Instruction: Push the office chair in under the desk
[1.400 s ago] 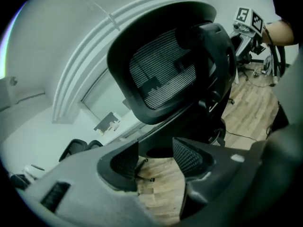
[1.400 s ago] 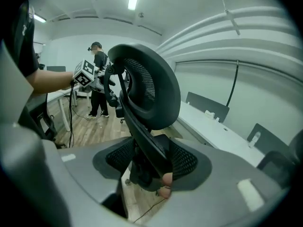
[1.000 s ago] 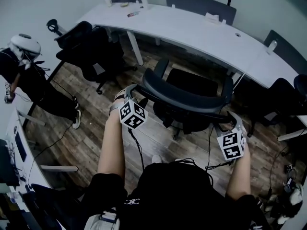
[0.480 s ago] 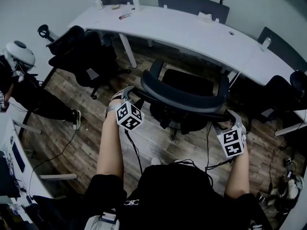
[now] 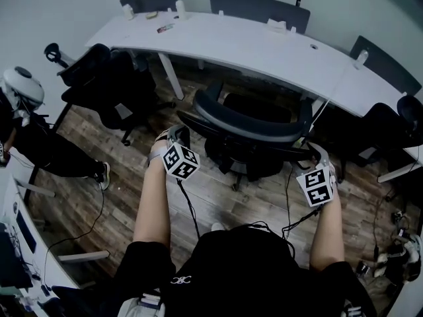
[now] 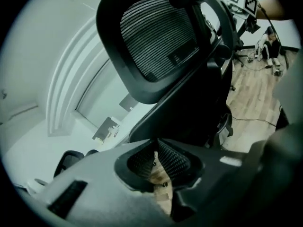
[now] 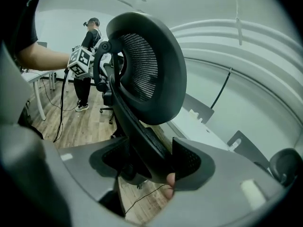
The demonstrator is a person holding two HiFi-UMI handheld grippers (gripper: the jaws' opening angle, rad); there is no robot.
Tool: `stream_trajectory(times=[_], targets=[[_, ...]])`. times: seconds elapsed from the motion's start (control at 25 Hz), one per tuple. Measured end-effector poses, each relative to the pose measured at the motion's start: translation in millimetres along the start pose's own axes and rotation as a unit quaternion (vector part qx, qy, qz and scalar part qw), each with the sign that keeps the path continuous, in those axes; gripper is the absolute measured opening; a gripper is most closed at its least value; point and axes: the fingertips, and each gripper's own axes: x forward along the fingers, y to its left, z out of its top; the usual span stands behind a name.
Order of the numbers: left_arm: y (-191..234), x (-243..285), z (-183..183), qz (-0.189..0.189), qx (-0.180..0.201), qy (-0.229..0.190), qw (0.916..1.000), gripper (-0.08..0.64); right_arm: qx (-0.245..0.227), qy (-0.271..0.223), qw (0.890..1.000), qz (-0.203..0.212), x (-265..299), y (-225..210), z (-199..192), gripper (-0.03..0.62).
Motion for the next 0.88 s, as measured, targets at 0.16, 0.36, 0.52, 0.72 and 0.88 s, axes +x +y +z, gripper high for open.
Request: stream_trajectory(times=[0.16, 0.36, 0.52, 0.72, 0.88], targets=[[22, 9, 8, 0.007, -0.009, -0.04, 0.9991, 0.116, 0.004, 0.005, 1.0, -0.012, 17, 0, 11, 0.293], [41, 37, 28, -0.019, 0.047, -0.067, 0.9965, 0.236, 0.01, 0.015, 1.0, -0.025, 34, 1, 24, 0.291], [47, 56, 33, -0.06, 0.089, -0.072, 0.9916, 0.241, 0.018, 0.023, 0.999, -0.031, 42, 1, 30, 0.291], [52, 69, 31, -0.084, 0.107, -0.09, 0.9866, 0.224, 0.022, 0.024, 0.999, -0.035, 50, -1, 38, 0.295], [55, 71, 30, -0.086, 0.109, -0.096, 0.9856, 0.216, 0.02, 0.021, 0.999, -0.039, 54, -1, 39, 0.296]])
